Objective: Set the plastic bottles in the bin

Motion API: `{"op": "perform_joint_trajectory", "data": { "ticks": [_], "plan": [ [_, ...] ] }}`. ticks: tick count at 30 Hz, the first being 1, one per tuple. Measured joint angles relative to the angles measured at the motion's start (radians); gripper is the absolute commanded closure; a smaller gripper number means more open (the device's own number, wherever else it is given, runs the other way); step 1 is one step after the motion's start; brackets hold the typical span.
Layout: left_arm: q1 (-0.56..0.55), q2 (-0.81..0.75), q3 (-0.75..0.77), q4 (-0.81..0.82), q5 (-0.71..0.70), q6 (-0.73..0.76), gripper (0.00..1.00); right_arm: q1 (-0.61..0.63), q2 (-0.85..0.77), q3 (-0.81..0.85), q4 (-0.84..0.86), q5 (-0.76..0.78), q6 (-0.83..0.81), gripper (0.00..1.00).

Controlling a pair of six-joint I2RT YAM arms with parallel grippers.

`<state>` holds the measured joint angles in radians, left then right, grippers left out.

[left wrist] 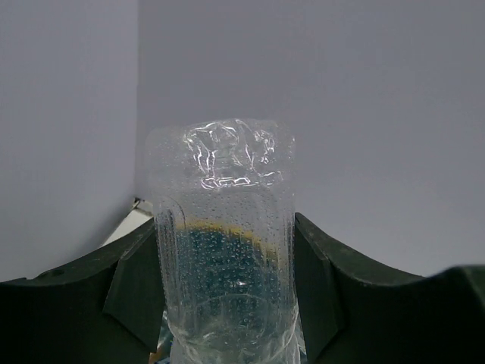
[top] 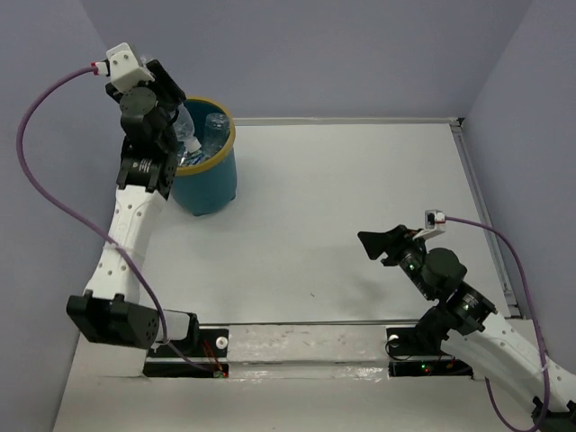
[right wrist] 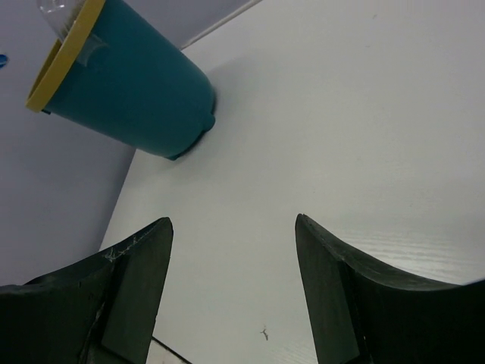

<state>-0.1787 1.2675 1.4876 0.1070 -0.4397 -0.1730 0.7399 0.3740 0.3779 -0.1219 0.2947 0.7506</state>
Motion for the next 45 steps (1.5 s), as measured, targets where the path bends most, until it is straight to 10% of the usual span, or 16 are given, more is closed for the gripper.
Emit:
{"op": "perform_joint_trajectory", "data": {
  "ticks": [8,12,15,35,43,44,45],
  "plan": [
    [0.090,0.238,0.011,0.113,-0.016,0.113,0.33,0.000,-0.053,0.000,0.012,-0.010,-0.036,0.29],
    [0.088,0.239,-0.029,0.201,-0.008,0.182,0.04,0.000,-0.053,0.000,0.019,-0.019,-0.053,0.29],
    [0.085,0.203,-0.099,0.264,0.014,0.195,0.01,0.000,-0.053,0.000,0.020,-0.019,-0.062,0.29],
    [-0.263,-0.326,-0.226,0.128,0.232,0.106,0.01,0.000,-0.046,0.076,0.015,-0.118,-0.087,0.26],
    [-0.266,-0.729,-0.542,-0.017,0.486,-0.102,0.01,0.000,-0.140,0.278,-0.064,-0.126,-0.192,0.26],
    [-0.266,-0.791,-0.586,-0.047,0.511,-0.123,0.01,0.000,-0.140,0.319,-0.080,-0.109,-0.203,0.01],
    [-0.266,-0.832,-0.612,-0.070,0.525,-0.136,0.01,0.000,-0.137,0.348,-0.096,-0.090,-0.209,0.00]
  ]
}}
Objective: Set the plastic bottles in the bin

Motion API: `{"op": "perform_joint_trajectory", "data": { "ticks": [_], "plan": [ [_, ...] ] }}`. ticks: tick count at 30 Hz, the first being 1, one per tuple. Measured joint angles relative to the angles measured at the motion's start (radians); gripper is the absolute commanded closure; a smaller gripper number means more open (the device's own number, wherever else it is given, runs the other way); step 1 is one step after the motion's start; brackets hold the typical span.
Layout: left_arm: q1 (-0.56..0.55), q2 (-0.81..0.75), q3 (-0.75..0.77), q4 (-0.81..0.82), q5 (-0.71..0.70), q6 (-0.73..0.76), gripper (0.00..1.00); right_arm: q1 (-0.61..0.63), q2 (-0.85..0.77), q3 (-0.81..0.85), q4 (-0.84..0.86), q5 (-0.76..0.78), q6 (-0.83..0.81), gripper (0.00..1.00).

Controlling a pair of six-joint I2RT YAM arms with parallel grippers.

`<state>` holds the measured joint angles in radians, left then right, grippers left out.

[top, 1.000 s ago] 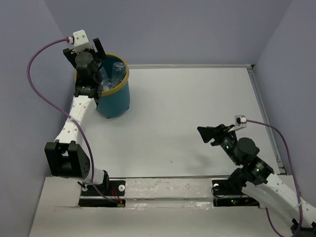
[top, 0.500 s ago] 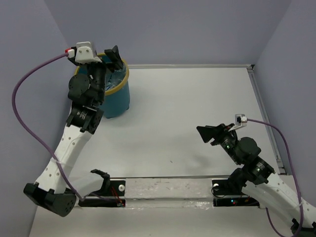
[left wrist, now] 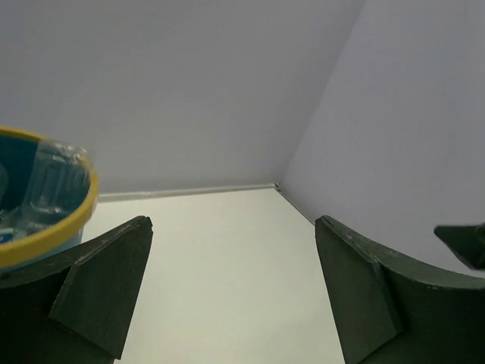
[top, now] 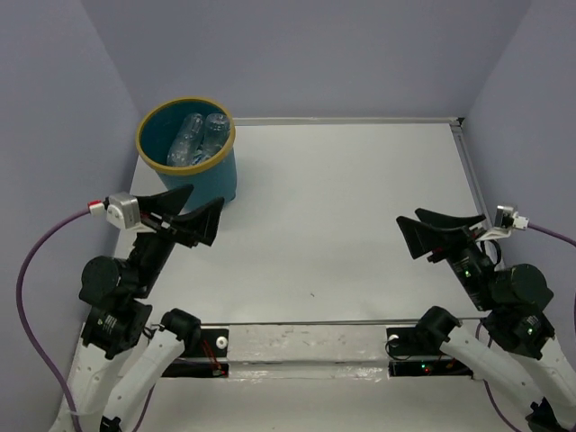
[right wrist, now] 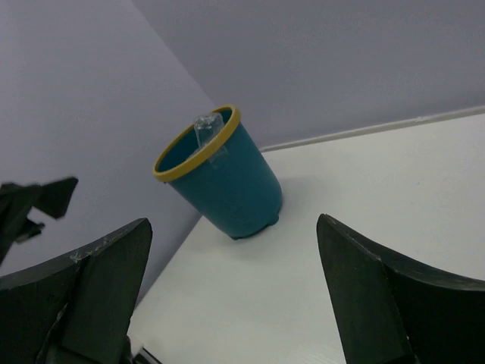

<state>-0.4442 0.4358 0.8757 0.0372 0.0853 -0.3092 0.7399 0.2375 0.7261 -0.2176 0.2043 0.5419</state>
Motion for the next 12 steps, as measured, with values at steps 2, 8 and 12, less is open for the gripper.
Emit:
{"op": "perform_joint_trajectory", "data": {
  "ticks": [2,8,12],
  "plan": [
    [0.000,-0.088,-0.048,-0.059,0.013,-0.027,0.01,0.000,0.017,0.056,-0.032,0.045,-0.016,0.00],
    [-0.001,-0.245,-0.110,-0.201,-0.012,-0.068,0.01,0.000,0.079,0.090,-0.129,0.103,-0.049,0.00],
    [-0.001,-0.266,-0.131,-0.249,-0.013,-0.074,0.01,0.000,0.074,0.089,-0.170,0.110,-0.048,0.00]
  ]
}}
